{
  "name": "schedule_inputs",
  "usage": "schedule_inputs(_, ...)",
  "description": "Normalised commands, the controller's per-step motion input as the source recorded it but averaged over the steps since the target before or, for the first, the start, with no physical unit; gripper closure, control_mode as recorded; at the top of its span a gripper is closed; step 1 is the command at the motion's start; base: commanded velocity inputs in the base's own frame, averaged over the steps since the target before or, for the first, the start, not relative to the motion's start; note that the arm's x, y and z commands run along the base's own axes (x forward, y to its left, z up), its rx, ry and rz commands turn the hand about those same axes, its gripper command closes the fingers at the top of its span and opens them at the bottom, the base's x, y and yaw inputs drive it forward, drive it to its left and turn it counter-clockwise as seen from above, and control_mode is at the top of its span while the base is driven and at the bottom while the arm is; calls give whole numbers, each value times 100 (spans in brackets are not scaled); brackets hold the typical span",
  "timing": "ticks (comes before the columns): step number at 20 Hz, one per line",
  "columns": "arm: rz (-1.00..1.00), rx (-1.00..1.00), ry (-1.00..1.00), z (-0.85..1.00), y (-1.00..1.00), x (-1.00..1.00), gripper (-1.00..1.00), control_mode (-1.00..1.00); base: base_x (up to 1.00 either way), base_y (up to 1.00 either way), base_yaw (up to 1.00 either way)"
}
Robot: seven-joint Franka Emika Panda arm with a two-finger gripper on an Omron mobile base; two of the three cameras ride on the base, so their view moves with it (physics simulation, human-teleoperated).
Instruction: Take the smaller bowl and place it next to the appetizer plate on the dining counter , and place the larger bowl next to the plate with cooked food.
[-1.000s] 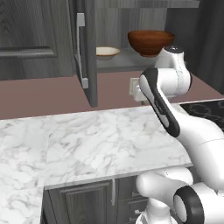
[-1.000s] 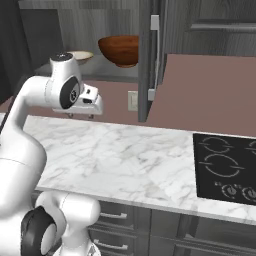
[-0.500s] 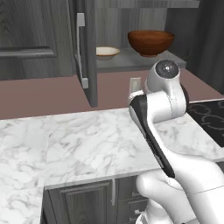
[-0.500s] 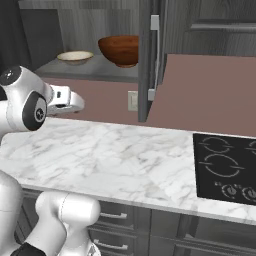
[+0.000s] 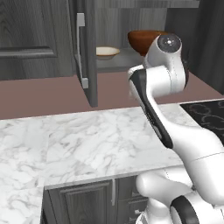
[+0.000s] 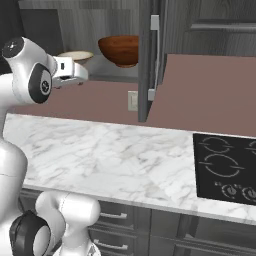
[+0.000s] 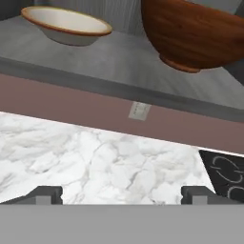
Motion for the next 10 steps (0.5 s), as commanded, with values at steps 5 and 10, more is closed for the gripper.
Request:
schedule_inputs(5, 0, -10, -6, 64, -5, 32, -100, -100, 0, 0, 0)
schedule_inputs(10, 0, -16, -7, 26, -2, 30, -100, -100, 0, 0, 0)
